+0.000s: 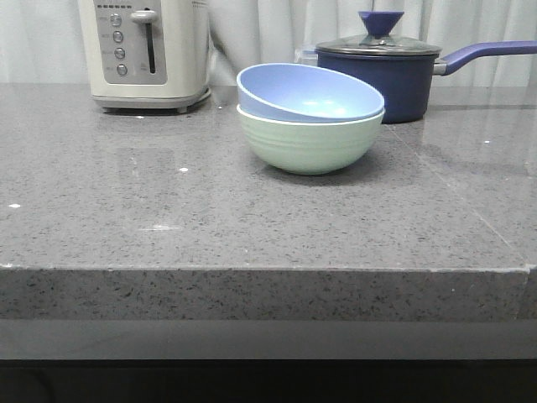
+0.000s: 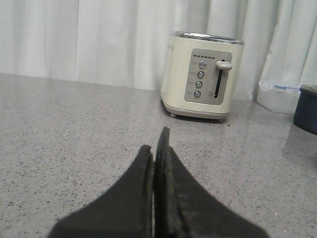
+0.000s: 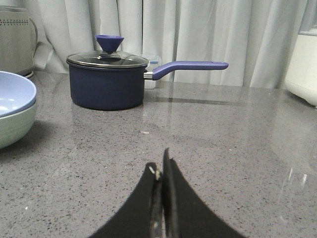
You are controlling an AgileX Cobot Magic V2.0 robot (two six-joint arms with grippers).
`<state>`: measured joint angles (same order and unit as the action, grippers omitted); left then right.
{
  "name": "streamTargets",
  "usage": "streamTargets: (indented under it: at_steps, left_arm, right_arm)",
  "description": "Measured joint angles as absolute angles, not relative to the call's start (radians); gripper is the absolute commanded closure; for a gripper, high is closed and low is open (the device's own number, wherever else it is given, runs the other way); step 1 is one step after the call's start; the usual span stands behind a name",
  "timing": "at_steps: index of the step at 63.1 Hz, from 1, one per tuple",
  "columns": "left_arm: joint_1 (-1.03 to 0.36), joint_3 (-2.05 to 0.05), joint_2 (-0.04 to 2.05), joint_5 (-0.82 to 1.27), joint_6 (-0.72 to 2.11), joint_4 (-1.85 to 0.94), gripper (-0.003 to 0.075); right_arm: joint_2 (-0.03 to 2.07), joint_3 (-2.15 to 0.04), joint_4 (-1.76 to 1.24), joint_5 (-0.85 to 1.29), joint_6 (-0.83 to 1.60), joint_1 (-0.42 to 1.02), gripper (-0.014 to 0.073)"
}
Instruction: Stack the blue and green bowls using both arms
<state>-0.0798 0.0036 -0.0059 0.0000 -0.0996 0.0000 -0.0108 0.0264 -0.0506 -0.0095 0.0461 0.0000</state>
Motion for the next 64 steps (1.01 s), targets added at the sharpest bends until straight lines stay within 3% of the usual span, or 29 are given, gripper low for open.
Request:
streamTargets:
  at_steps: [64]
  left_arm:
    - [-0.080,0.004,-0.006,0.000,-0.100,0.000,0.0740]
  right_arm:
    - [-0.011,0.026,-0.107,0.034,0.048,-0.012,0.0649]
